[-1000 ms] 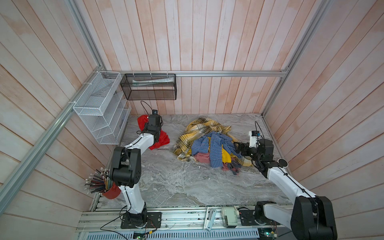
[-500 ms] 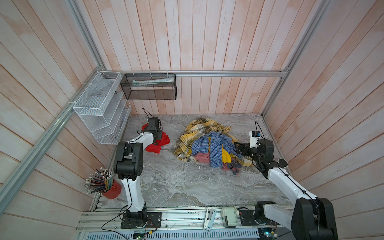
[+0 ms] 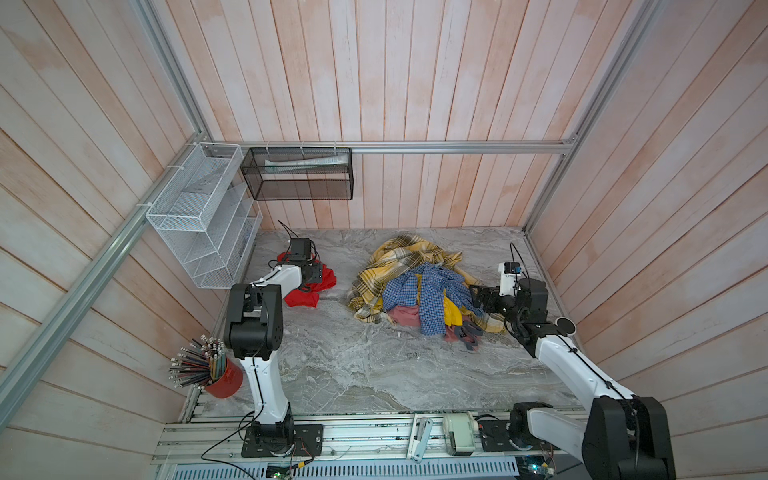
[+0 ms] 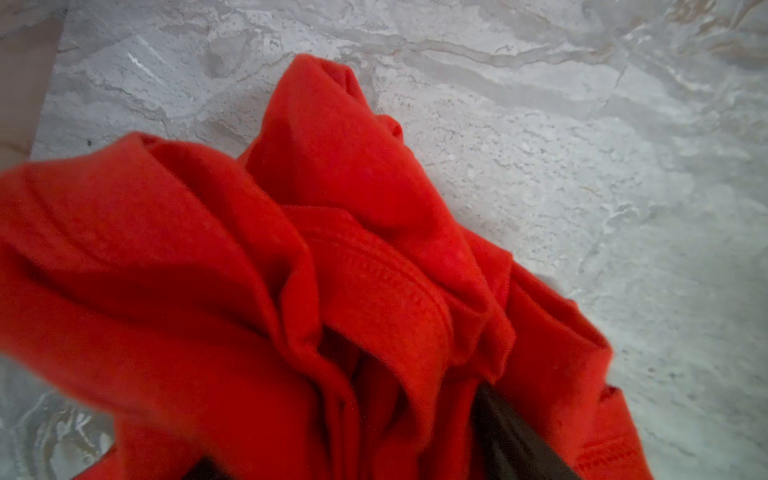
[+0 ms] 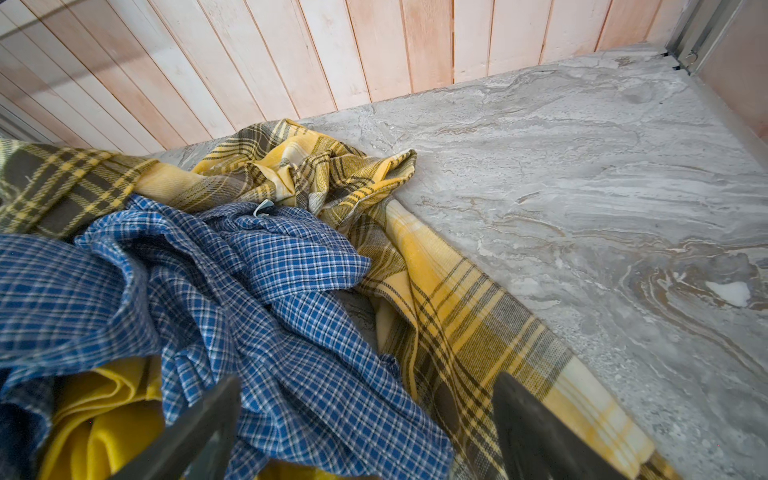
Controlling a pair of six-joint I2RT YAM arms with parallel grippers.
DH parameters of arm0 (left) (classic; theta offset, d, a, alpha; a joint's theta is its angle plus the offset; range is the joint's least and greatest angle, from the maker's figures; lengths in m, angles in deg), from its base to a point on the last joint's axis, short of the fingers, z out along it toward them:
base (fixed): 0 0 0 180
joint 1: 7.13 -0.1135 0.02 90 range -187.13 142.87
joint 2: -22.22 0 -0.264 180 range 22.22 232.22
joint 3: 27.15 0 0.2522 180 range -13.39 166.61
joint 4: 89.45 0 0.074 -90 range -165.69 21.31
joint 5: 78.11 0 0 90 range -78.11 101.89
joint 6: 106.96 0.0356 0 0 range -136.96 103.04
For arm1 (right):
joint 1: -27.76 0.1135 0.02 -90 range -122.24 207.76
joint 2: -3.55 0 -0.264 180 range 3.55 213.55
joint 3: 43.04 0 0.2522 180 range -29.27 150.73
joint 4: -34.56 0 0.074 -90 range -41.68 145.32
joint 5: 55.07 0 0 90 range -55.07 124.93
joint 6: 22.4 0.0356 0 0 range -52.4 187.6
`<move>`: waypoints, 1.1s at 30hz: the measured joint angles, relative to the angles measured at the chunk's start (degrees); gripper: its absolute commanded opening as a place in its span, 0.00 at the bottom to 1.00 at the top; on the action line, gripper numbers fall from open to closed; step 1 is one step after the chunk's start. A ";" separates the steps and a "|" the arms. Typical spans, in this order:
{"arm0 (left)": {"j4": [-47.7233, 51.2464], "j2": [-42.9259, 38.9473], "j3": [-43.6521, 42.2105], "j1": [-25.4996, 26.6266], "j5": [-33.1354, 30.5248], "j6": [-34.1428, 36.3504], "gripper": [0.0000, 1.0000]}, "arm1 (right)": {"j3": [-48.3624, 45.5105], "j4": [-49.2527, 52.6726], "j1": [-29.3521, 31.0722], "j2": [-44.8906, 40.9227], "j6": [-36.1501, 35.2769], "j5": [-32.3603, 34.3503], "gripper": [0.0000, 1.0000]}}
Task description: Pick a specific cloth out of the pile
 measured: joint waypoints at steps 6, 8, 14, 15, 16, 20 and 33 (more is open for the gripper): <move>-3.26 -5.86 -5.97 -0.26 -1.99 -1.99 1.00 | -0.13 -2.12 -0.26 0.07 -0.83 2.25 0.96; -3.52 -8.00 -6.93 -0.42 -2.62 -2.67 1.00 | -0.13 -3.23 -0.31 0.13 -0.81 2.80 0.97; -4.33 -11.89 -6.93 -0.52 -2.43 -4.74 1.00 | -0.13 -5.29 -0.31 0.76 -1.25 4.24 0.98; -4.31 -12.61 -6.97 -0.52 -1.70 -5.03 1.00 | -0.13 -5.44 -0.31 0.85 -1.29 4.39 0.98; -4.46 -13.57 -7.26 -0.52 -0.63 -5.38 1.00 | -0.11 -5.60 -0.31 0.87 -1.42 4.61 0.98; -5.25 -19.21 -10.49 -0.52 4.11 -6.64 1.00 | -0.13 -6.56 -0.37 0.94 -2.10 6.01 0.98; -17.53 -38.75 -31.65 -0.52 6.84 -7.91 1.00 | -4.31 -19.74 -1.05 3.23 -3.43 12.39 0.98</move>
